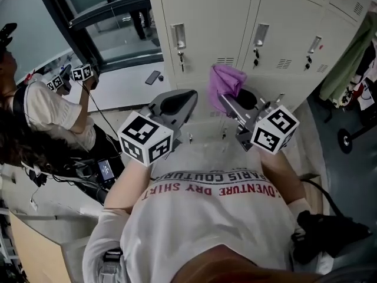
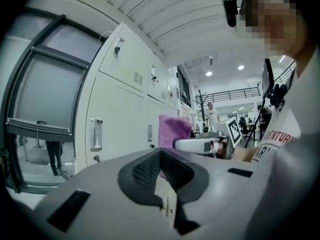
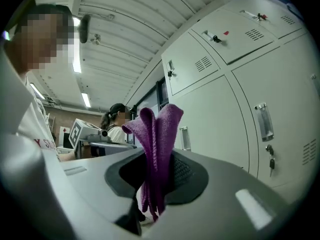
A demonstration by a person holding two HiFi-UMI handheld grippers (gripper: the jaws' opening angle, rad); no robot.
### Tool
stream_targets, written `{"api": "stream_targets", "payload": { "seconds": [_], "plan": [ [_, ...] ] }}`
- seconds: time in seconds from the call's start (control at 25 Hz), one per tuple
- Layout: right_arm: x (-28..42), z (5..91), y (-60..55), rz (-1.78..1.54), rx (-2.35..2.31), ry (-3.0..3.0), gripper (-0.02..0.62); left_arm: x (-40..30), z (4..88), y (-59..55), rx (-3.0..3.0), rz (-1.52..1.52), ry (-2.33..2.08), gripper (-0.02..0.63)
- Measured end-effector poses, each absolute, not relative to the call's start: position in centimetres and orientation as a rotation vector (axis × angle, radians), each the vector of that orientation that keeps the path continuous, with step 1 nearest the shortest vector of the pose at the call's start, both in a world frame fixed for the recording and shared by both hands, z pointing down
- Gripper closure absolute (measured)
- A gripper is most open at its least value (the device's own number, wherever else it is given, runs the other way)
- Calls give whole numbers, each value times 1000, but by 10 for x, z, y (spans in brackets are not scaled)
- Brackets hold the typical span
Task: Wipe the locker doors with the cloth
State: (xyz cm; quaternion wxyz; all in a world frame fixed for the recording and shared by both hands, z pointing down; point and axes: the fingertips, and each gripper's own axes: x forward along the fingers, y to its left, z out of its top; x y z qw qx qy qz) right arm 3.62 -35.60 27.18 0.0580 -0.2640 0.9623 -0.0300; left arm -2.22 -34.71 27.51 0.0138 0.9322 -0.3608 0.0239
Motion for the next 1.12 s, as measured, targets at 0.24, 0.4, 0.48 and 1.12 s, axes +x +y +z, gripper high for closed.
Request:
{"api": "stream_targets", "payload": {
  "seconds": [0.24,0.4,0.48,1.12],
  "plan": [
    [2,281,-404,-98,-822,2901,534,-54,294,-396,2859,72,-1075,604],
    [-10,245,-430,-20,-835,2840,534,-74,294,-418,2854,76,-1068,604],
    [-18,221,-442,27,-830,2827,534,-80,290,-425,2862,66,-1060,604],
    [-111,124,-529,103,-844,2838,534,-115,269,-445,2915,46,-1075,604]
  ]
}}
